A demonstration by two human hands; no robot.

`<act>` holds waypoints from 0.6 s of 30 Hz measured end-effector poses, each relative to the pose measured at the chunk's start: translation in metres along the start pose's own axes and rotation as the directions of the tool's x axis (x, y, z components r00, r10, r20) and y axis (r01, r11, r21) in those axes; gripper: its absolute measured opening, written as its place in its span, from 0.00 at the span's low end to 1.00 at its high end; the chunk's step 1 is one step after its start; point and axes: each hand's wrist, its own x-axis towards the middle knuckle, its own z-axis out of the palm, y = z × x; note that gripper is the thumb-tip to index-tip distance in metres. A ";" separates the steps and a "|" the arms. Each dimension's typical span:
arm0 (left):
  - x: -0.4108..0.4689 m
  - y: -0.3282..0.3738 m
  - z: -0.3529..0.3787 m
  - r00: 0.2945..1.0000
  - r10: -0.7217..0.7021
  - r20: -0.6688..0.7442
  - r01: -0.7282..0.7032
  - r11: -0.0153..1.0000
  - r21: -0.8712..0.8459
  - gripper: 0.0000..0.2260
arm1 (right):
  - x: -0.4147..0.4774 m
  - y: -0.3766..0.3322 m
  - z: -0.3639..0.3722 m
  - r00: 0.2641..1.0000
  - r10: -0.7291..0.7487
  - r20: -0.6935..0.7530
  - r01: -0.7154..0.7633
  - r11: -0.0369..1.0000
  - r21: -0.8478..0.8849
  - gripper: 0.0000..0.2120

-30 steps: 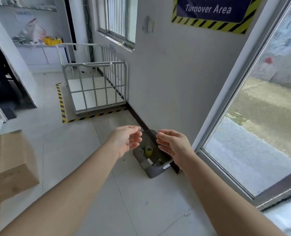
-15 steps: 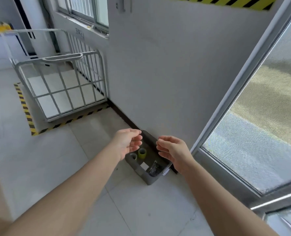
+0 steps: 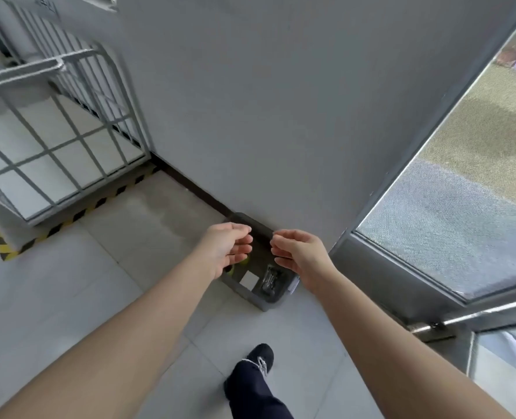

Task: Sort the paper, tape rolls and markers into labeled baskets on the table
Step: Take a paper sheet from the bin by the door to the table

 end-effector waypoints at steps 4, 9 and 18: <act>0.055 0.014 0.009 0.999 -0.027 0.016 0.027 0.999 0.032 0.05 | 0.051 -0.006 -0.002 0.999 0.030 -0.036 -0.029 1.000 0.004 0.01; 0.125 0.036 0.019 0.998 -0.062 0.033 0.060 0.996 0.062 0.03 | 0.119 -0.014 -0.005 0.994 0.065 -0.088 -0.066 0.998 -0.012 0.03; 0.241 0.023 0.043 0.989 -0.136 0.064 0.126 0.982 0.142 0.06 | 0.214 0.015 -0.018 0.969 0.158 -0.188 -0.155 0.988 0.028 0.03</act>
